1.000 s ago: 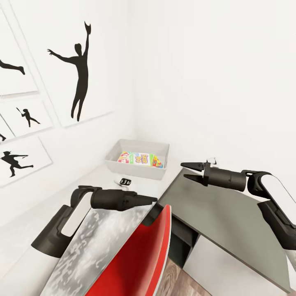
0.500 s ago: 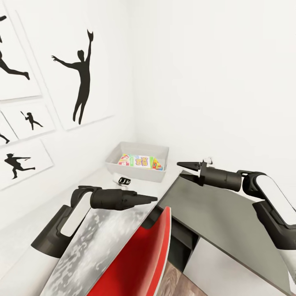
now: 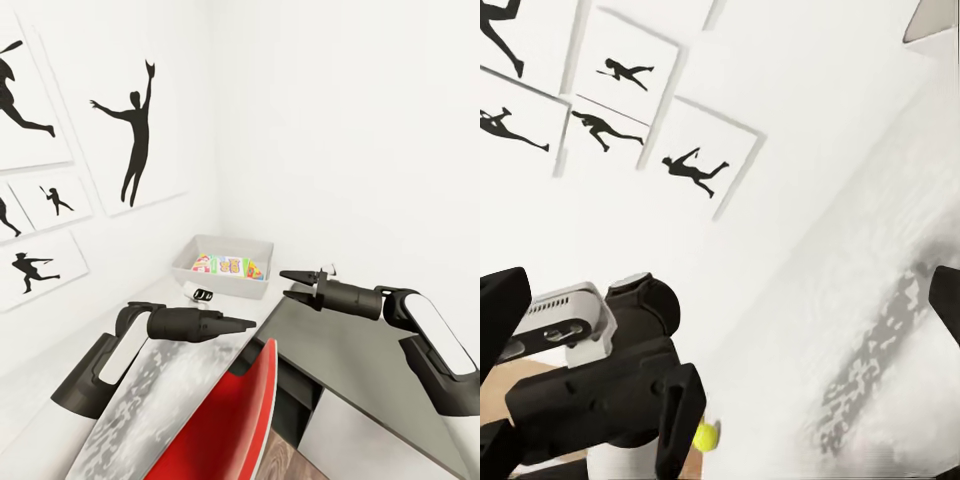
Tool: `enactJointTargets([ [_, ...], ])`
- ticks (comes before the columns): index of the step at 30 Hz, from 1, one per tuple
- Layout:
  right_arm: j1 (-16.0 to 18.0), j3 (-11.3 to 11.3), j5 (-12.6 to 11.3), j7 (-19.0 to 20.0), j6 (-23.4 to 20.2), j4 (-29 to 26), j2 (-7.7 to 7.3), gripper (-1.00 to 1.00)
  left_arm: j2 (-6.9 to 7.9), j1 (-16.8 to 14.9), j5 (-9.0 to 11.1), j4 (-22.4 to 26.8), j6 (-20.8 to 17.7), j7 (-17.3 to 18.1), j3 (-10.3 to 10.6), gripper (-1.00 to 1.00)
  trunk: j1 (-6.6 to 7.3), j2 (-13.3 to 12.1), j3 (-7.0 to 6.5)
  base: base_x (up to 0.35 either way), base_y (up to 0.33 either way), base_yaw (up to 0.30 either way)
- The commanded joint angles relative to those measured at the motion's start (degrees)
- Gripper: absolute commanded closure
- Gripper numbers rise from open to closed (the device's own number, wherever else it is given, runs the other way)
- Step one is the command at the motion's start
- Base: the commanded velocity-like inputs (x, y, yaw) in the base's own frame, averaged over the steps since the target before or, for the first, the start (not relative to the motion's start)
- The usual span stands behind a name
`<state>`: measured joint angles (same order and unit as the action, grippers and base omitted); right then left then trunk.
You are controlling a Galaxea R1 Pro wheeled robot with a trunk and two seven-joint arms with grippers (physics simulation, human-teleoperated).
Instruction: Put all the toys in the child's room - the three board games (two on the bed and one on the table), the two jigsaw puzzles on the table, and the tennis ball on the table - inside the toy box on the table in the child's room.
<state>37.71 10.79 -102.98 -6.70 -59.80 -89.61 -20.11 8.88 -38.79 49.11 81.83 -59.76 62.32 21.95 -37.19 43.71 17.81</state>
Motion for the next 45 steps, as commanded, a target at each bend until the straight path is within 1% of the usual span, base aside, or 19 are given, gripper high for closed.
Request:
enactJointTargets([
  [1, -0.1, 0.04, -0.61, -0.59, -0.02, -0.04, -0.03, -1.0, 0.05, -0.06, 0.11, -0.01, -0.24, 0.09, 0.08, -1.0, -0.01, 0.06, -0.02, 0.0, 0.0, 0.0],
  [6, -0.62, 0.02, -0.57, -0.59, 0.0, -0.04, -0.02, -1.0, 0.16, 0.02, 0.14, -0.08, -0.24, 0.08, 0.1, -1.0, -0.01, 0.06, -0.49, 0.0, 0.0, 0.0],
  [9, -0.68, 0.02, -0.56, -0.59, -0.01, -0.04, -0.02, -1.0, 0.94, 0.19, 0.12, -0.09, -0.24, 0.11, -0.08, -1.0, -0.01, 0.06, -0.77, 0.0, 0.0, 0.0],
  [14, -0.7, 0.02, -0.56, -0.59, -0.02, -0.04, -0.02, -1.0, 1.27, 0.28, 0.11, -0.1, -0.24, 0.12, -0.1, -1.0, -0.01, 0.06, -1.24, -0.009, 0.0, 0.0],
  [32, -0.7, 0.02, -0.56, -0.59, 0.03, -0.04, 0.05, -1.0, 1.15, 0.46, 0.11, -0.1, -0.24, 0.1, -0.06, -1.0, -0.01, 0.06, -2.94, -0.113, 0.0, 0.0],
  [45, -0.7, 0.02, -0.56, -0.59, 0.02, -0.04, 0.02, -1.0, 1.15, 0.52, 0.11, -0.1, -0.24, 0.12, 0.01, -1.0, -0.01, 0.06, -4.16, -0.019, 0.0, 0.0],
])
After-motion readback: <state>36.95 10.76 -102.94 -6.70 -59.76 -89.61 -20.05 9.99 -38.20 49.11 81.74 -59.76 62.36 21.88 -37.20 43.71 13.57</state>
